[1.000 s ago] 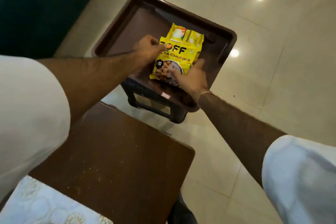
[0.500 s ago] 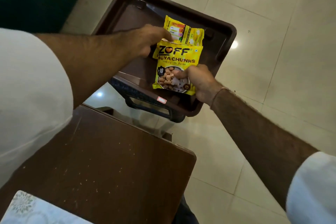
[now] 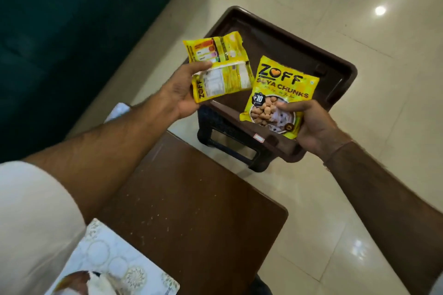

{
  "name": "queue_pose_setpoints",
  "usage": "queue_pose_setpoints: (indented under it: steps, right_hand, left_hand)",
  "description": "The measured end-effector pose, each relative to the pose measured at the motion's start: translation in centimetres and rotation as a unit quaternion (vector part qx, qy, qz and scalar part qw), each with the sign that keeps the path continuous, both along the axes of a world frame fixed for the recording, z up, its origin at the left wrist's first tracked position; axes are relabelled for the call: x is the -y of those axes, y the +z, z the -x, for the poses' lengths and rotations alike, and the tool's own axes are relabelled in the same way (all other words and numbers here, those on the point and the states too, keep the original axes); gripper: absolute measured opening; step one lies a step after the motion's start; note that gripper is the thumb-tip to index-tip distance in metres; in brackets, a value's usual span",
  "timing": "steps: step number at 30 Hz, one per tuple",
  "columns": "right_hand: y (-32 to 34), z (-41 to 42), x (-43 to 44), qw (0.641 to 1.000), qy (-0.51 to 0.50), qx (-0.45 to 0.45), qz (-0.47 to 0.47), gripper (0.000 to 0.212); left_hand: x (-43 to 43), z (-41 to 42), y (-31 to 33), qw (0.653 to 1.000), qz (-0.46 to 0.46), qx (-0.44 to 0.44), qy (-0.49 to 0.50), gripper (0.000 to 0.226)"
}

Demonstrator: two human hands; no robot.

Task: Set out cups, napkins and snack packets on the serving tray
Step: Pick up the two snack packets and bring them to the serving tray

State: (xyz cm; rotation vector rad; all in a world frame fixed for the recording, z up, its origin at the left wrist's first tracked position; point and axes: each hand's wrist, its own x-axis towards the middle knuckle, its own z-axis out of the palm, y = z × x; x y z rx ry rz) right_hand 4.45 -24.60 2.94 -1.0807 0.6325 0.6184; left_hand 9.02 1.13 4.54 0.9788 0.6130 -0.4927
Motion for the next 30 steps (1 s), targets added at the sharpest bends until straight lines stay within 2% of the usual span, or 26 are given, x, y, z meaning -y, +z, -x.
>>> queue_pose_setpoints:
  steps: [2, 5, 9, 12, 14, 15, 18, 20, 22, 23, 24, 26, 27, 28, 30]
  right_hand:
    - [1.0, 0.5, -1.1, 1.000, 0.010, 0.005, -0.026, 0.038]
    - [2.2, 1.6, -3.7, 0.996, 0.047, 0.009, -0.075, 0.044]
    - [4.0, 3.6, -9.2, 0.979, 0.175, 0.019, -0.101, 0.045]
    - [5.0, 5.8, -13.5, 0.952, 0.274, 0.006, -0.135, 0.049]
    - [5.3, 7.5, -16.0, 0.936, 0.326, -0.012, -0.134, 0.054]
    - [5.5, 8.3, -17.2, 0.929, 0.344, -0.021, -0.134, 0.056]
    - [6.0, 11.4, -20.4, 0.901, 0.392, -0.059, -0.178, 0.052]
    - [6.3, 14.0, -22.9, 0.871, 0.441, -0.087, -0.200, 0.046]
    - [6.3, 16.5, -25.1, 0.848, 0.485, -0.098, -0.191, 0.045]
    - [6.4, 17.8, -26.3, 0.839, 0.502, -0.101, -0.182, 0.044]
    - [6.5, 19.0, -27.4, 0.831, 0.516, -0.106, -0.179, 0.043]
    - [6.6, 21.0, -29.2, 0.823, 0.525, -0.125, -0.179, 0.042]
    - [6.7, 22.0, -30.1, 0.819, 0.526, -0.134, -0.187, 0.042]
    - [6.8, 23.0, -31.0, 0.816, 0.524, -0.141, -0.197, 0.043]
    - [7.1, 24.8, -32.4, 0.811, 0.524, -0.139, -0.219, 0.039]
  left_hand:
    - [-1.9, 2.7, 0.9, 0.999, 0.005, -0.013, 0.029, 0.042]
    - [-4.8, 7.4, 1.7, 0.996, -0.042, -0.035, 0.072, 0.037]
    - [-7.8, 14.6, 3.0, 0.994, -0.030, -0.056, 0.085, 0.024]
    - [-9.8, 19.8, 4.1, 0.993, 0.031, -0.023, 0.108, 0.039]
    - [-12.0, 23.7, 4.6, 0.983, 0.083, -0.008, 0.164, 0.057]
    - [-12.9, 25.7, 5.0, 0.977, 0.099, -0.007, 0.188, 0.058]
    - [-14.9, 31.9, 5.3, 0.974, 0.053, 0.020, 0.221, 0.038]
    - [-16.0, 35.8, 5.7, 0.979, 0.012, 0.053, 0.196, 0.056]
    - [-16.6, 38.9, 6.2, 0.979, 0.022, 0.053, 0.195, 0.093]
    - [-17.0, 40.4, 6.6, 0.977, 0.036, 0.048, 0.204, 0.103]
    - [-17.4, 42.0, 6.8, 0.974, 0.041, 0.051, 0.219, 0.099]
    - [-18.3, 44.5, 7.0, 0.970, 0.019, 0.075, 0.232, 0.059]
    - [-18.8, 45.8, 7.2, 0.966, -0.015, 0.083, 0.242, 0.045]
    - [-19.5, 47.0, 7.2, 0.961, -0.057, 0.091, 0.254, 0.045]
    - [-20.6, 49.7, 7.2, 0.949, -0.099, 0.094, 0.285, 0.078]
